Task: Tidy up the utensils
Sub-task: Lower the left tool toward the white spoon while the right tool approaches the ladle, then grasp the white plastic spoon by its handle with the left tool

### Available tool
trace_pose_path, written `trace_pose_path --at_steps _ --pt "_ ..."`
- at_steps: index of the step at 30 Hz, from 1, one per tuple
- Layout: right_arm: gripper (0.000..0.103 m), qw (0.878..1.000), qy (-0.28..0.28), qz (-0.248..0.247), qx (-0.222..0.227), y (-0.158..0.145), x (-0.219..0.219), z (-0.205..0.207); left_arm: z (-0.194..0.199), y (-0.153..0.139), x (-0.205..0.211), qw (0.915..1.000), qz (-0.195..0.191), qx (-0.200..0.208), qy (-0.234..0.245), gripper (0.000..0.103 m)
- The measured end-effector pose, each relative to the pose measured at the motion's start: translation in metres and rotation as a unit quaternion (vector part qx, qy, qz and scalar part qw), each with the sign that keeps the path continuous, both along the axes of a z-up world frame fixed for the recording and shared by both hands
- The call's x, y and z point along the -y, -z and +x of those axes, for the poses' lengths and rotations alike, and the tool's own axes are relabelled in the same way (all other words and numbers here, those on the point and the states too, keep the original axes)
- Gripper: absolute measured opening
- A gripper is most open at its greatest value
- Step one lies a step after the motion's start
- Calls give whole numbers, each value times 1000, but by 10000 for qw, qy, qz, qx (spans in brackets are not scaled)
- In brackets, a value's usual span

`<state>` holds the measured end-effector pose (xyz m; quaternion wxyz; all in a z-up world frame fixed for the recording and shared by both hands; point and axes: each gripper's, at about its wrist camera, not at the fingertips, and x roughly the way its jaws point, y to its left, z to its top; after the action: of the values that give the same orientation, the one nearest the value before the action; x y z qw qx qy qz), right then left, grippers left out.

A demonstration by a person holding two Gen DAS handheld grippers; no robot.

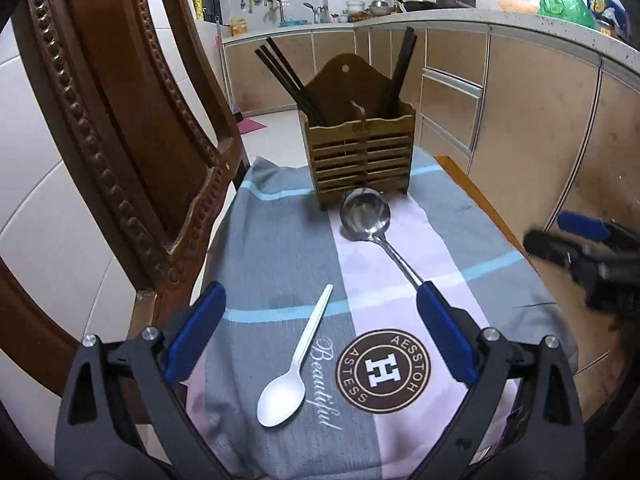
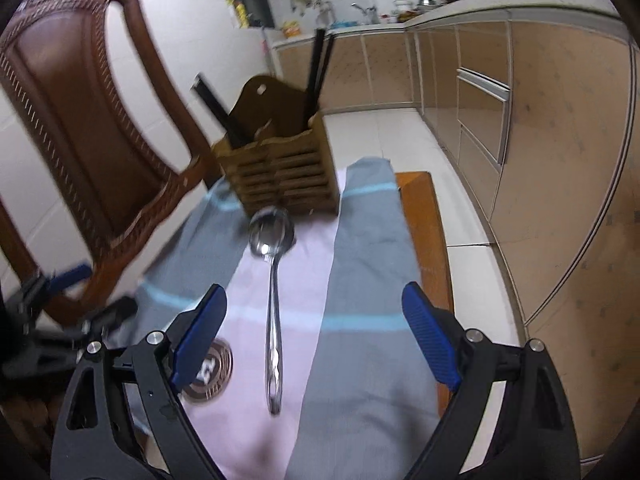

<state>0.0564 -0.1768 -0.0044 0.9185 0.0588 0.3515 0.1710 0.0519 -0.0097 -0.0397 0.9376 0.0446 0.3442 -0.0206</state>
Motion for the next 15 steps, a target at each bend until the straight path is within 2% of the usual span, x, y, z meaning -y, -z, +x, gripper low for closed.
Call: trace_pose_path --at_steps 2,9,11,12,13,15 --pt "87 9999 -29 -127 50 3 -4 -6 3 2 -6 9996 -206 -170 49 94" --pt "87 9999 -78 -46 -78 9 -10 3 9 0 -7 9993 -271 -214 164 91" --pt "87 9996 -227 -80 -121 10 -16 13 19 2 -12 9984 -261 -394 307 84" --pt "87 9993 -307 -94 -169 11 -18 19 29 4 -16 9972 -302 -567 392 76" --pt "87 9989 -398 -116 -233 13 -22 27 36 6 -19 9958 -330 -712 463 62" --pt "87 9985 -427 -168 -309 16 -24 42 53 13 -25 9929 -263 -1046 510 50"
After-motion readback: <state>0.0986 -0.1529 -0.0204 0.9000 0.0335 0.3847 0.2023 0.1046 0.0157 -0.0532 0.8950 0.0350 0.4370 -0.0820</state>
